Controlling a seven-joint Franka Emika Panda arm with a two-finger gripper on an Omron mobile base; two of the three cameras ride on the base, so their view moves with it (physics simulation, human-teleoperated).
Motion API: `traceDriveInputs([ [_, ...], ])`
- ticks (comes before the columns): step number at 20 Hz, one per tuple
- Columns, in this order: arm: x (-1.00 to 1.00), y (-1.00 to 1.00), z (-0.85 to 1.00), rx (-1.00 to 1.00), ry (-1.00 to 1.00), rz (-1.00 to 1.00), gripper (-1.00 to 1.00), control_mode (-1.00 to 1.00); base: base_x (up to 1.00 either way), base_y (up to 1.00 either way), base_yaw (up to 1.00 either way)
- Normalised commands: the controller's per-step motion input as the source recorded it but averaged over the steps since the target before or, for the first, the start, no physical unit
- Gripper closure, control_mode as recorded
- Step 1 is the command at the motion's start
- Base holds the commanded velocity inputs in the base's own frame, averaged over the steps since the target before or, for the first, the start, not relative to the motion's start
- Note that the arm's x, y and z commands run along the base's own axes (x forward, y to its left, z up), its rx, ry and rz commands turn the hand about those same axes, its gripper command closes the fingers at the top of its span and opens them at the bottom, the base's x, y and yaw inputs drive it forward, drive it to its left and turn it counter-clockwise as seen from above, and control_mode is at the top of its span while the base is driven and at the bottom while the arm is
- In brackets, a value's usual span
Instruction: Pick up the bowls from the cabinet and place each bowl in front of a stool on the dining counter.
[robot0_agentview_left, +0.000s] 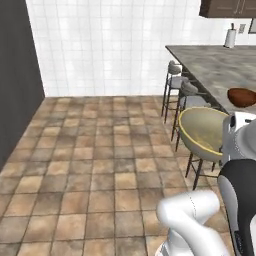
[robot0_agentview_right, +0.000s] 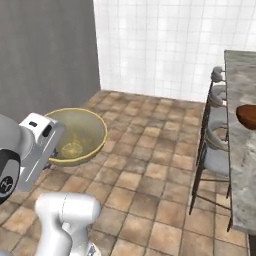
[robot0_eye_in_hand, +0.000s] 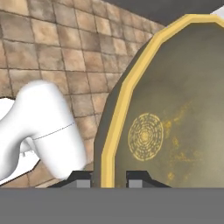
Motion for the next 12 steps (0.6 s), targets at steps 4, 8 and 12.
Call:
traceDriveInputs([
  [4, 0.0, 0.0, 0.0, 0.0, 0.0, 0.0, 1.0, 1.0, 0.98, 0.56, -0.73],
  [8, 0.0, 0.0, 0.0, 0.0, 0.0, 0.0, 1.0, 1.0, 1.0, 0.79, -0.66],
  [12, 0.0, 0.0, 0.0, 0.0, 0.0, 0.0, 1.0, 1.0, 0.99, 0.98, -0.6],
])
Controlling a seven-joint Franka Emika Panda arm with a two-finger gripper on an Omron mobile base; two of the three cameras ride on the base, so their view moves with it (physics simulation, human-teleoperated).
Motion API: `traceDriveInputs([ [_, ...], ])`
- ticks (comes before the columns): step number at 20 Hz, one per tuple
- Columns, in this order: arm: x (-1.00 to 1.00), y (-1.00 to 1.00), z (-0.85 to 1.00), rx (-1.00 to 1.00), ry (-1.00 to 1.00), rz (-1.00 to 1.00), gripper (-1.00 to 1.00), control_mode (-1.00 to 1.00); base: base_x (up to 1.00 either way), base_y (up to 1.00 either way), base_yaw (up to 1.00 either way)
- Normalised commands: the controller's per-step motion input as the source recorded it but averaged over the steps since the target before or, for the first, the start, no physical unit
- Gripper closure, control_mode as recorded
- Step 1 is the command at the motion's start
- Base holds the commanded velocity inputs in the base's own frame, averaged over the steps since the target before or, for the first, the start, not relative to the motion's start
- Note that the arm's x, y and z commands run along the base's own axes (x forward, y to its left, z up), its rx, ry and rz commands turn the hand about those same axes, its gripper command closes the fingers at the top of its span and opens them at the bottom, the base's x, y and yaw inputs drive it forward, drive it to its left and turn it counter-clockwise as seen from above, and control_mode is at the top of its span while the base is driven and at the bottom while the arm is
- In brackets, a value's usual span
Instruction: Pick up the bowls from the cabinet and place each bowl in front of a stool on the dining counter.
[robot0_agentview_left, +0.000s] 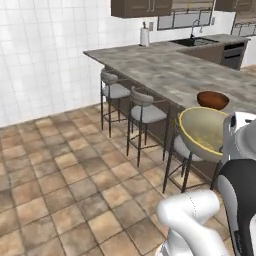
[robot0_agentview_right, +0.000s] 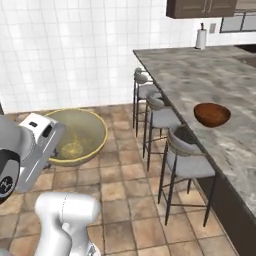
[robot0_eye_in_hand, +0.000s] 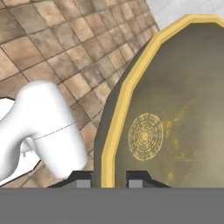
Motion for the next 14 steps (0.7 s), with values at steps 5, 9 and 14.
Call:
traceDriveInputs([
  [5, 0.0, 0.0, 0.0, 0.0, 0.0, 0.0, 1.0, 1.0, 0.89, 0.95, -0.6],
  [9, 0.0, 0.0, 0.0, 0.0, 0.0, 0.0, 1.0, 1.0, 1.0, 0.8, -0.64],
  [14, 0.0, 0.0, 0.0, 0.0, 0.0, 0.0, 1.0, 1.0, 1.0, 0.8, -0.64],
])
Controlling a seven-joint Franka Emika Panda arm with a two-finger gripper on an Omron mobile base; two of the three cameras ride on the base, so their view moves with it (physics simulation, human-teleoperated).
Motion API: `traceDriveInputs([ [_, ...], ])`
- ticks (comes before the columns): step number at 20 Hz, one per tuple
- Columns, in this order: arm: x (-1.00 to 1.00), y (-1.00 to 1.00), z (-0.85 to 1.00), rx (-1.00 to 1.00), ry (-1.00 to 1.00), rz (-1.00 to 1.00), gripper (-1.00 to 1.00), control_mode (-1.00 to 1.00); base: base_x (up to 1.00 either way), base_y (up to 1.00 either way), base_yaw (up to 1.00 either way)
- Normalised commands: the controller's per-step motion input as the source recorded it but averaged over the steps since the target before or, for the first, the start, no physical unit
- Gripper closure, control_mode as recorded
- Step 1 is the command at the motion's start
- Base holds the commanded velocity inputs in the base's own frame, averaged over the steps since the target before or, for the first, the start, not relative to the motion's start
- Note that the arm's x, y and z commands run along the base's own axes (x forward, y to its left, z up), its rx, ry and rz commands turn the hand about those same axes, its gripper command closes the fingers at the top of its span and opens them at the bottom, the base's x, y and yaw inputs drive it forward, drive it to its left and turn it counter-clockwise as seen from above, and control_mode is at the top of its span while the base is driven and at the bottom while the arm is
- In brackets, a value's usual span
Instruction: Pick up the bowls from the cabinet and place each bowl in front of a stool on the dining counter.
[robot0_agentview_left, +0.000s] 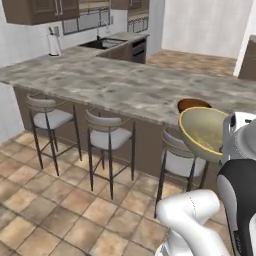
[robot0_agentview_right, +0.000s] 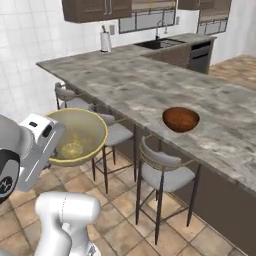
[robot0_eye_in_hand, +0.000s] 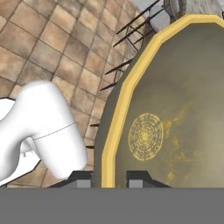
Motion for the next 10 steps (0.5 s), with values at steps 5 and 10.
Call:
traceDriveInputs([
  [5, 0.0, 0.0, 0.0, 0.0, 0.0, 0.0, 1.0, 1.0, 0.89, 0.97, -0.6],
  [10, 0.0, 0.0, 0.0, 0.0, 0.0, 0.0, 1.0, 1.0, 0.37, 1.0, -0.52],
])
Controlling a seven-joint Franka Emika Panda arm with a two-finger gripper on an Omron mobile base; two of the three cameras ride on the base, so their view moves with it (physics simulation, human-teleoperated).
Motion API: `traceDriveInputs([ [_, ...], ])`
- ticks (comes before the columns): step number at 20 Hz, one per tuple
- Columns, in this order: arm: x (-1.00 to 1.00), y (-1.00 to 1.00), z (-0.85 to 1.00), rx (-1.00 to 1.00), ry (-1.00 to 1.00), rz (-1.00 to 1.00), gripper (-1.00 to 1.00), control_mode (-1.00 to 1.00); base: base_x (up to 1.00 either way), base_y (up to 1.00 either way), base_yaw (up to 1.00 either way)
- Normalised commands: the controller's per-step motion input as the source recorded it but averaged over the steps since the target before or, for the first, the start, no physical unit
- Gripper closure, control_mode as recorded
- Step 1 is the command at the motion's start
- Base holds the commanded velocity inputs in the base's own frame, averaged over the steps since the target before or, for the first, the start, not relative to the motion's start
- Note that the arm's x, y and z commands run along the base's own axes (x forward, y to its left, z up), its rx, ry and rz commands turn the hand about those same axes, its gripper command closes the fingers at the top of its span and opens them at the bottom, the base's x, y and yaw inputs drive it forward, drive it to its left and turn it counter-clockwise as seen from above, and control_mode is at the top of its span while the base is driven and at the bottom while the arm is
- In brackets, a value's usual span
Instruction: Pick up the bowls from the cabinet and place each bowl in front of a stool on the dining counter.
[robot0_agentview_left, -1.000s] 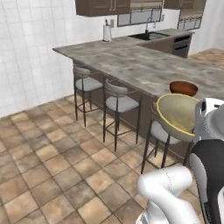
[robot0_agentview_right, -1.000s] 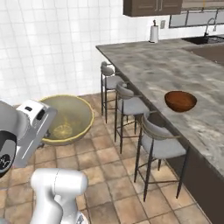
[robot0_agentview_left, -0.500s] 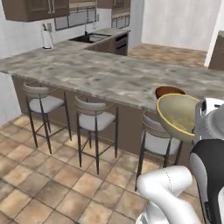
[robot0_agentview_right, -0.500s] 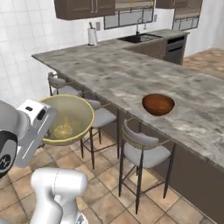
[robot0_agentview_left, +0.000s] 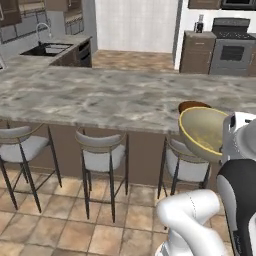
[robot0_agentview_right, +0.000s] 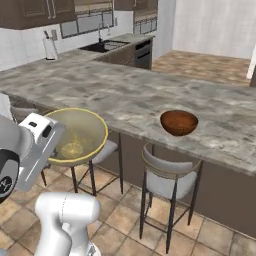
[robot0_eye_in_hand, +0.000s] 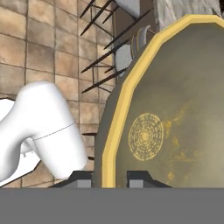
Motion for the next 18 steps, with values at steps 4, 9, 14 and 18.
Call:
traceDriveInputs([
  [4, 0.0, 0.0, 0.0, 0.0, 0.0, 0.0, 1.0, 1.0, 0.39, 1.0, -0.49],
  [9, 0.0, 0.0, 0.0, 0.0, 0.0, 0.0, 1.0, 1.0, 0.46, 1.0, -0.43],
  [14, 0.0, 0.0, 0.0, 0.0, 0.0, 0.0, 1.0, 1.0, 0.35, 0.97, -0.38],
  [18, 0.0, 0.0, 0.0, 0.0, 0.0, 0.0, 1.0, 1.0, 0.46, 0.69, -0.41],
])
